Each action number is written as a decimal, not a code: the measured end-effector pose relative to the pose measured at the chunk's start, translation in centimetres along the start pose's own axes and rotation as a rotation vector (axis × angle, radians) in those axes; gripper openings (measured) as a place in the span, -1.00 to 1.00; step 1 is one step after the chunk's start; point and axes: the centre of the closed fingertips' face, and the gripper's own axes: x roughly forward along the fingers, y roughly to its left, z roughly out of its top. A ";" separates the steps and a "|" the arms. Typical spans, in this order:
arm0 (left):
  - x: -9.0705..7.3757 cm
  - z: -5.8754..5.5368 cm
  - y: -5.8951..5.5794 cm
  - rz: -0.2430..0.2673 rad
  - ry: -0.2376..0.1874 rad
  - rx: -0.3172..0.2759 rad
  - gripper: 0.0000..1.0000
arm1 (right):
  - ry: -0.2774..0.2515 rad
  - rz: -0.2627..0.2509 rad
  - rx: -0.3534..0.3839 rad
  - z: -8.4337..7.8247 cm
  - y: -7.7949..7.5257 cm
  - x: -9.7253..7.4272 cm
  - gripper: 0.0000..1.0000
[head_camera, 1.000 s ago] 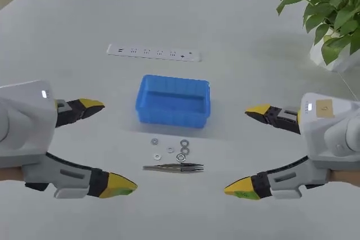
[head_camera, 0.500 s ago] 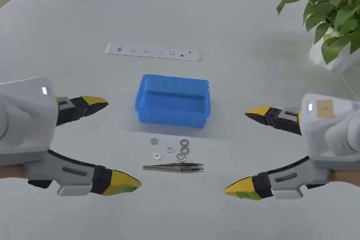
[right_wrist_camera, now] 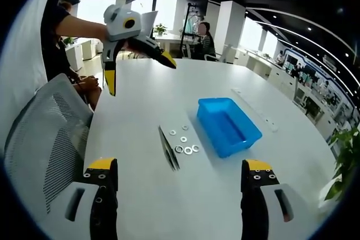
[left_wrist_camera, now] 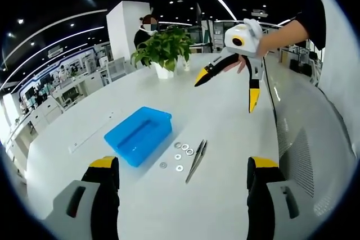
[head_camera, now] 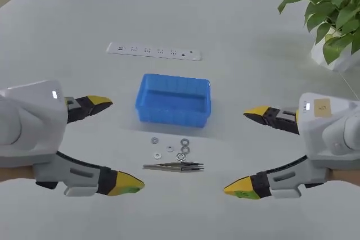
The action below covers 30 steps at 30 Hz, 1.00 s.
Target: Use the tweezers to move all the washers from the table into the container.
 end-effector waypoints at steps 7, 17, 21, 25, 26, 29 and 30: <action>0.2 -0.3 -0.6 -0.027 0.014 0.038 1.00 | -0.002 0.007 0.000 0.1 0.1 0.1 0.81; 0.6 -1.0 -0.5 -0.044 0.041 0.032 1.00 | -0.003 0.013 0.001 0.2 0.2 0.3 0.80; 0.9 -0.7 -0.6 -0.042 0.030 0.031 1.00 | 0.001 0.015 0.003 0.1 0.2 0.3 0.80; 1.0 -0.7 -0.5 -0.040 0.029 0.024 1.00 | 0.000 0.014 0.000 0.1 0.1 0.2 0.80; 1.0 -0.7 -0.5 -0.040 0.030 0.025 1.00 | 0.000 0.014 0.000 0.0 0.0 0.1 0.80; 1.0 -0.8 -0.2 -0.036 0.030 0.021 1.00 | 0.001 0.015 0.001 0.0 0.0 0.1 0.80; 1.0 -0.8 -0.2 -0.036 0.031 0.022 1.00 | 0.004 0.016 0.000 -0.1 0.0 0.2 0.80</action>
